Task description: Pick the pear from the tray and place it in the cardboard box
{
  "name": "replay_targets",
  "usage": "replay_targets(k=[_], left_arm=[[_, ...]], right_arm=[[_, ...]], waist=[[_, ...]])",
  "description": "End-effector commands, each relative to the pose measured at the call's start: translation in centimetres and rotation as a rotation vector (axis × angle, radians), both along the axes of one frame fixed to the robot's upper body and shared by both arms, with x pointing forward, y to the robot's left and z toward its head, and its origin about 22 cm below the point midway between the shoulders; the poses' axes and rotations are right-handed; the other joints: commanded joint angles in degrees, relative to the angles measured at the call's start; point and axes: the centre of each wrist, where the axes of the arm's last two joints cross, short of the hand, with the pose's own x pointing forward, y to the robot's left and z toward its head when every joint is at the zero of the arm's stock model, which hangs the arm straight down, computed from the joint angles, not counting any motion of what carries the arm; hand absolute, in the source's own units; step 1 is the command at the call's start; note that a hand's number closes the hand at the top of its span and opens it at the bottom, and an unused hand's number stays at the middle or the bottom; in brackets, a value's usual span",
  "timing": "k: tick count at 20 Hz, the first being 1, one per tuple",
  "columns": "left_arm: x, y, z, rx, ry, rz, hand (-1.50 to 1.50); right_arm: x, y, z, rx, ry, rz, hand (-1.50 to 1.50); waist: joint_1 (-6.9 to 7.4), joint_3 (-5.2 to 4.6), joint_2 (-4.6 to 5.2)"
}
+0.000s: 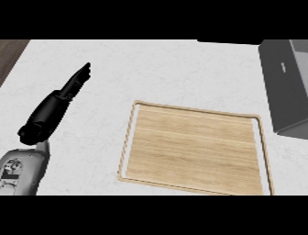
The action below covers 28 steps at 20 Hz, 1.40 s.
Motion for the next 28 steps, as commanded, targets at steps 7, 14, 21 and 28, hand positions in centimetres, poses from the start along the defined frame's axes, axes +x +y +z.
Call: replay_targets(k=[7, 14, 21, 28], left_arm=[[0.1, -0.7, 0.5, 0.006, 0.004, -0.013, 0.0], [0.0, -0.5, 0.7, -0.017, -0.014, 0.002, 0.0], [0.2, -0.5, 0.4, -0.015, 0.0, 0.002, 0.0], [0.0, -0.7, 0.0, -0.014, -0.005, -0.012, 0.0]], right_arm=[[-0.6, -3.1, -1.9, -0.152, 0.271, 0.094, -1.5], [0.4, -2.0, -3.7, 0.264, 0.12, 0.24, -1.5], [1.6, -0.8, -5.3, 0.876, 0.195, 0.102, -1.5], [-0.2, -4.2, -2.7, 1.05, 0.197, -0.04, -1.5]], waist=[[0.52, 0.13, 0.34], [0.03, 0.36, 0.04], [-0.33, 0.28, 0.18], [0.46, 0.46, 1.14]])
